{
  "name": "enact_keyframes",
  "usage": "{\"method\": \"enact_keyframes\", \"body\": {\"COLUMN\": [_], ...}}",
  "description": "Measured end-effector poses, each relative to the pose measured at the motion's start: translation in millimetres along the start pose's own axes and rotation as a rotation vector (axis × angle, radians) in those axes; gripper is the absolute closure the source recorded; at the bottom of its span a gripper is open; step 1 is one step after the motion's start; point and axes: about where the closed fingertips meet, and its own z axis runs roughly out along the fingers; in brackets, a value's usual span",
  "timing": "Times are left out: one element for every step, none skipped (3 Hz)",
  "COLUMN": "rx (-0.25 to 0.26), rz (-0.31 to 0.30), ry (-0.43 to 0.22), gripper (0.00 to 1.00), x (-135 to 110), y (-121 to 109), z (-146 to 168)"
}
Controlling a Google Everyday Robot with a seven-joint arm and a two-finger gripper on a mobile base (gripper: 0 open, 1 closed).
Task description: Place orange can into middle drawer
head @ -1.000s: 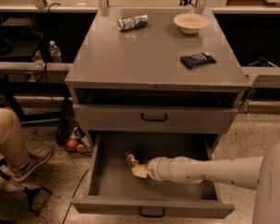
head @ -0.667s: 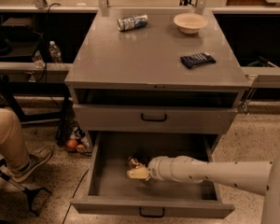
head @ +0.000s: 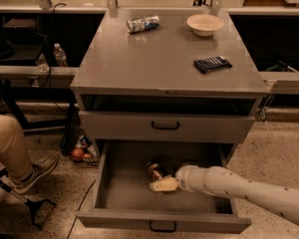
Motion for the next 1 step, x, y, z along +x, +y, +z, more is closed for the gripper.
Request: {"method": "enact_keyframes", "body": {"rx": [0.053], "rz": [0.052], "ry": [-0.057], "gripper": [0.00], "x": [13.2], "y": [-39.0], "z": [-61.5]}}
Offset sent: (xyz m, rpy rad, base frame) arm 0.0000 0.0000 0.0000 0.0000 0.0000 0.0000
